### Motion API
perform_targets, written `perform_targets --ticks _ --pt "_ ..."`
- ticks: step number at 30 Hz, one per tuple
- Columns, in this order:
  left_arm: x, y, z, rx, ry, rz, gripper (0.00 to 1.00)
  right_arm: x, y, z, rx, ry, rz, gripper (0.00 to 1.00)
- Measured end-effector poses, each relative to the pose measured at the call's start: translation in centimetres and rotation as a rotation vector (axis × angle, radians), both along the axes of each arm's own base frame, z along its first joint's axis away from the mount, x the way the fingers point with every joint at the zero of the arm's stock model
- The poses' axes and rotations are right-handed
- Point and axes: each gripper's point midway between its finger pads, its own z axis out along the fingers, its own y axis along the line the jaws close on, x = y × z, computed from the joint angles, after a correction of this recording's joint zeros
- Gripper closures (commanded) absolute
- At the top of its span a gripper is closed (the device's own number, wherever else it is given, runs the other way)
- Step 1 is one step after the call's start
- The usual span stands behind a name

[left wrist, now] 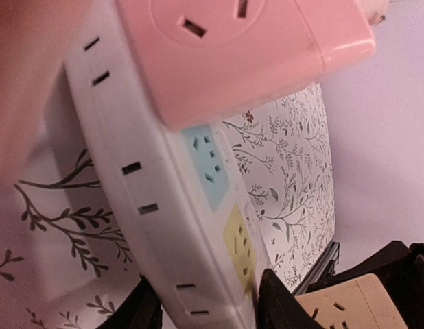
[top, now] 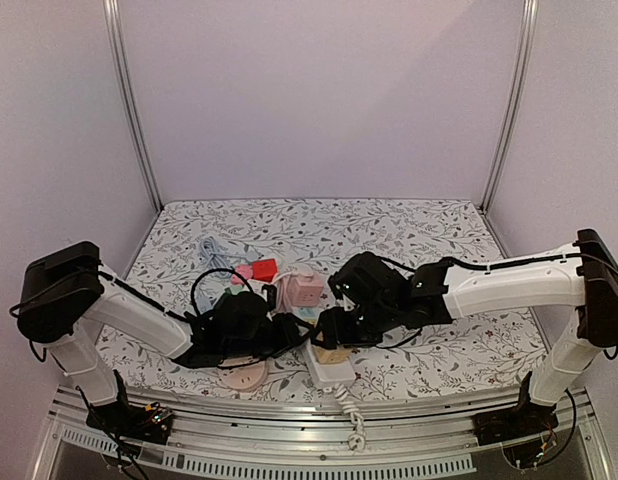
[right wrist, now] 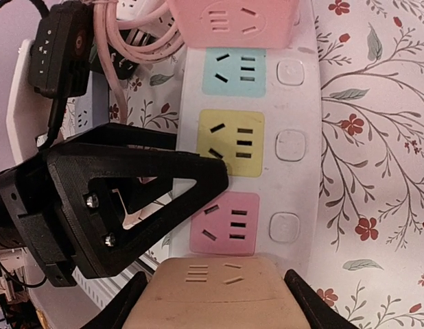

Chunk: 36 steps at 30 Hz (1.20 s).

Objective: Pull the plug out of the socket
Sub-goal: Remove the plug from the socket.

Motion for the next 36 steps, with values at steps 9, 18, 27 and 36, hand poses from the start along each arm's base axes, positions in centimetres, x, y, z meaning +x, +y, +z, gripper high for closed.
perform_targets --ticks 9,18,27,36 --pt "0.14 0.08 -0.33 0.018 0.005 0.008 0.61 -0.02 0.43 -0.25 -0.122 -0.083 0.019 0.93" --pt "0.46 -0.26 0.17 0.012 -0.003 0.014 0.62 0.22 0.11 0.19 -0.164 -0.120 0.022 0.94" --pt "0.67 0.05 -0.08 0.040 -0.011 0.023 0.63 0.72 0.14 -0.55 -0.093 -0.037 0.007 0.94" --pt "0.71 0.05 -0.07 0.043 -0.015 0.022 0.63 0.85 -0.05 -0.73 -0.027 0.016 -0.016 0.94"
